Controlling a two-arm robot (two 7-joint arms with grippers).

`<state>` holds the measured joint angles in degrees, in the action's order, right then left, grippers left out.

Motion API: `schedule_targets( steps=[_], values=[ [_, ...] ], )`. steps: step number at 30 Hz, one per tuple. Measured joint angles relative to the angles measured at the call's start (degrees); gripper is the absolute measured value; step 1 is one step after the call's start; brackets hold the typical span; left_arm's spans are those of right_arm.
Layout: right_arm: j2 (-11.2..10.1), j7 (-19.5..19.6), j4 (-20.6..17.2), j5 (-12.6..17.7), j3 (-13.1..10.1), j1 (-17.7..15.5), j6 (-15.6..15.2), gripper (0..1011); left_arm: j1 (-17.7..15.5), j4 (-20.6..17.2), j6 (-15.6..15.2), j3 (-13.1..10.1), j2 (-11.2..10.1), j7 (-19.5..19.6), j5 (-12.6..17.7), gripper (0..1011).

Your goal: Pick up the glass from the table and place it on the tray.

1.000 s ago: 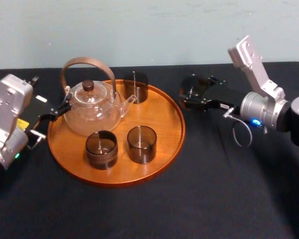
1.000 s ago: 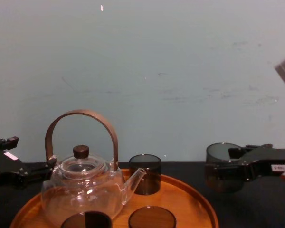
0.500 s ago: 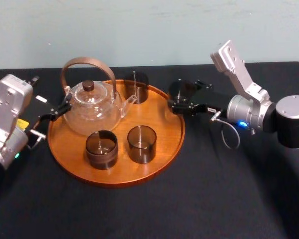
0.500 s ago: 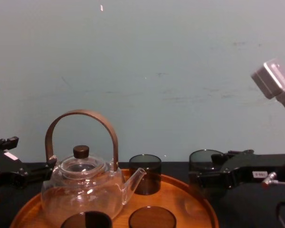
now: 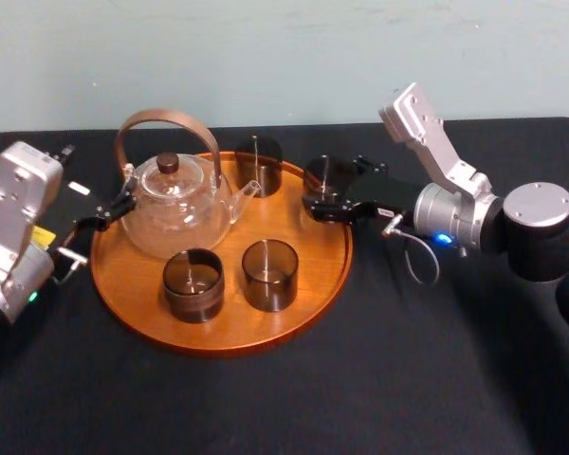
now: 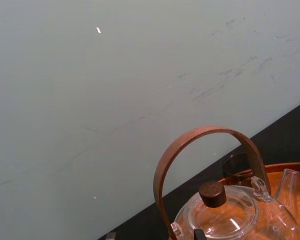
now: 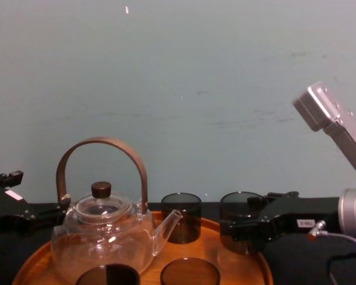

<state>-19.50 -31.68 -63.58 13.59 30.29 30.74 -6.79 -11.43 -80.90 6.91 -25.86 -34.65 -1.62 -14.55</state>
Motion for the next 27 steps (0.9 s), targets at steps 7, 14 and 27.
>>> schedule_targets(
  steps=[7, 14, 27],
  values=[
    [1.07, -0.24, 1.88, -0.45, 0.46, 0.71, 0.71, 905, 0.0, 0.0, 0.0, 0.0, 0.0, 0.0, 0.0, 1009],
    [2.34, -0.39, 4.26, -1.0, 0.81, 1.56, 1.57, 905, 0.0, 0.0, 0.0, 0.0, 0.0, 0.0, 0.0, 1010],
    [3.67, -0.52, 6.54, -1.76, 1.11, 2.22, 2.36, 905, 0.0, 0.0, 0.0, 0.0, 0.0, 0.0, 0.0, 1010]
  ],
)
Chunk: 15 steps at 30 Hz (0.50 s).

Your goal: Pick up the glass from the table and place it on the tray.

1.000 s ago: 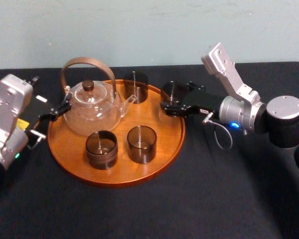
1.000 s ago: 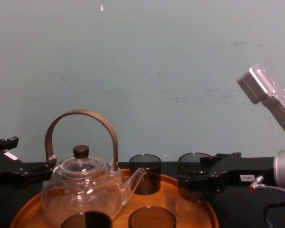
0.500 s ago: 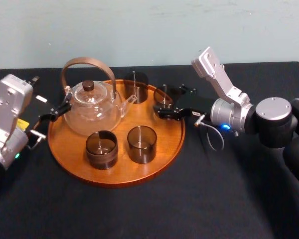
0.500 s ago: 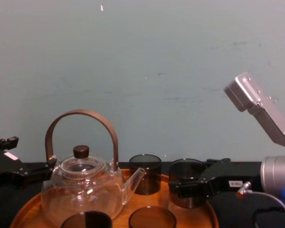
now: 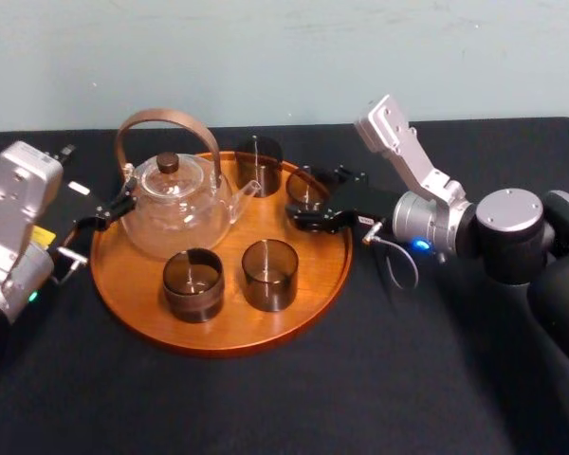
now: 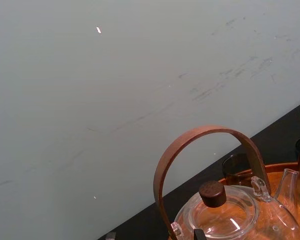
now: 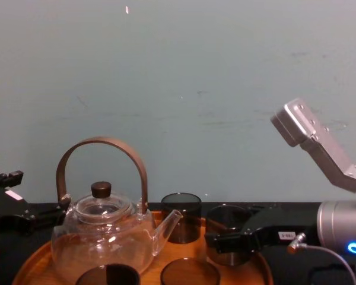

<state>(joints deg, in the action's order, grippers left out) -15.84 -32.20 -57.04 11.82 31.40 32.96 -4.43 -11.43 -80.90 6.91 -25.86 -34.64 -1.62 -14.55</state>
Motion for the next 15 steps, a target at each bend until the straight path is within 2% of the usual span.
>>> schedule_targets(
  steps=[15],
  values=[
    [0.5, -0.03, 0.91, -0.69, 0.19, 0.36, 0.26, 905, 0.0, 0.0, 0.0, 0.0, 0.0, 0.0, 0.0, 1009]
  ],
)
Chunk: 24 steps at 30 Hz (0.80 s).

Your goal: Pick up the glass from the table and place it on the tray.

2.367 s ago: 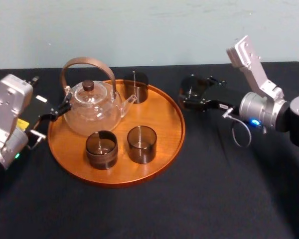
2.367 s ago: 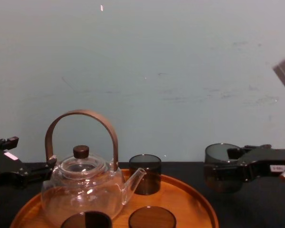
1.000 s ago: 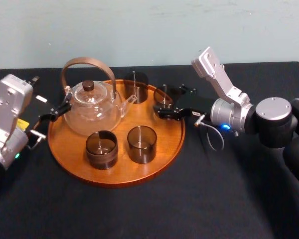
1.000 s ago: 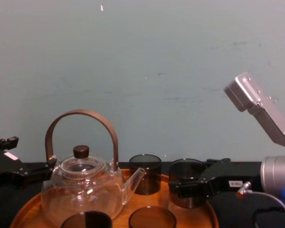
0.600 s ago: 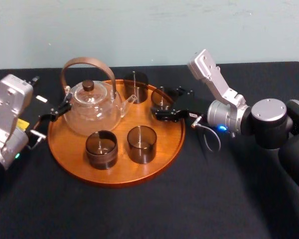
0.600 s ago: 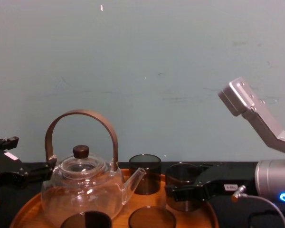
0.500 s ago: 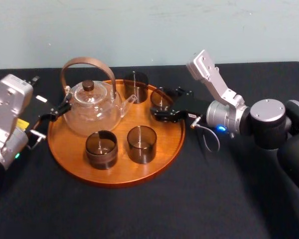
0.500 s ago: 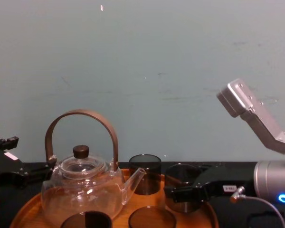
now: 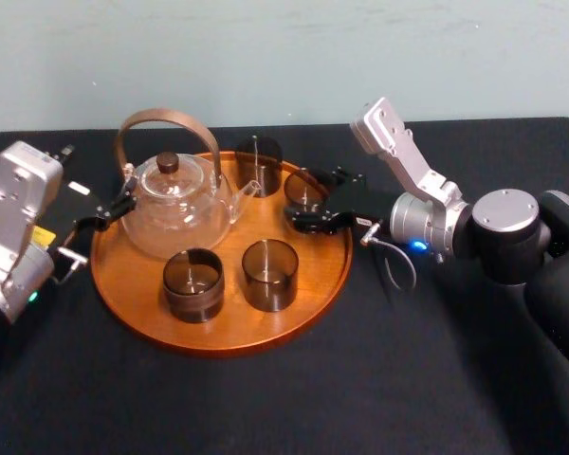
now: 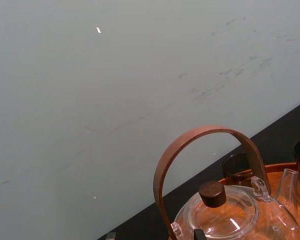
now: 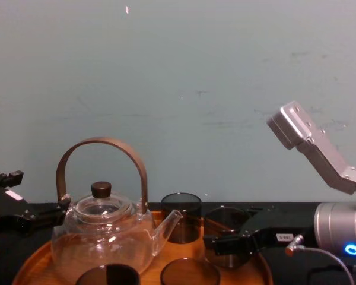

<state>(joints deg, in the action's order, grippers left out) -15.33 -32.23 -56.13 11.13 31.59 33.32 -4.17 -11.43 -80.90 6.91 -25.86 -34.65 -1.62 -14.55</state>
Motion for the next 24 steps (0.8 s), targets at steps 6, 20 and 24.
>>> schedule_targets(
  steps=[6, 20, 24],
  values=[
    [0.14, -0.23, 0.39, 0.01, -0.02, 0.08, 0.07, 905, 0.0, 0.0, 0.0, 0.0, 0.0, 0.0, 0.0, 1010],
    [0.79, -0.95, 1.71, 0.24, -0.08, 0.25, 0.57, 905, 0.0, 0.0, 0.0, 0.0, 0.0, 0.0, 0.0, 1010],
    [0.79, -0.95, 1.71, 0.25, -0.08, 0.25, 0.56, 905, 0.0, 0.0, -0.01, 0.0, 0.0, 0.0, 0.0, 1010]
  ],
)
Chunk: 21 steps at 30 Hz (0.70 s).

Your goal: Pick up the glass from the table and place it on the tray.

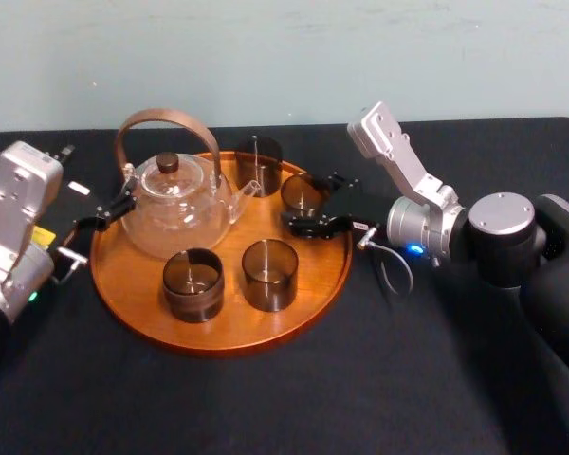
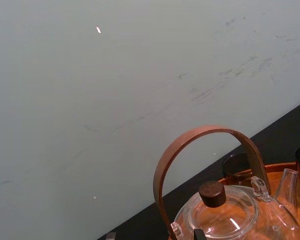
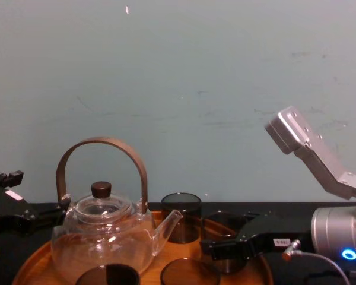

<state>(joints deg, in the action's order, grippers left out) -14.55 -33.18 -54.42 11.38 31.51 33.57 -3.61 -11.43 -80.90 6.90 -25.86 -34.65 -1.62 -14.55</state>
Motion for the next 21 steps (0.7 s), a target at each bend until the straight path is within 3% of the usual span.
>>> schedule_targets(
  steps=[8, 13, 21],
  values=[
    [-0.02, 0.0, -0.03, 0.04, -0.02, -0.01, -0.01, 905, 0.0, 0.0, 0.0, 0.0, 0.0, 0.0, 0.0, 1010],
    [-0.04, -0.01, -0.06, 0.08, -0.02, -0.02, -0.01, 1002, 0.0, 0.0, 0.0, 0.0, 0.0, 0.0, 0.0, 1010],
    [-0.07, -0.05, -0.1, 0.11, -0.02, -0.02, -0.01, 1003, 0.0, 0.0, 0.0, 0.0, 0.0, 0.0, 0.0, 1010]
  ],
)
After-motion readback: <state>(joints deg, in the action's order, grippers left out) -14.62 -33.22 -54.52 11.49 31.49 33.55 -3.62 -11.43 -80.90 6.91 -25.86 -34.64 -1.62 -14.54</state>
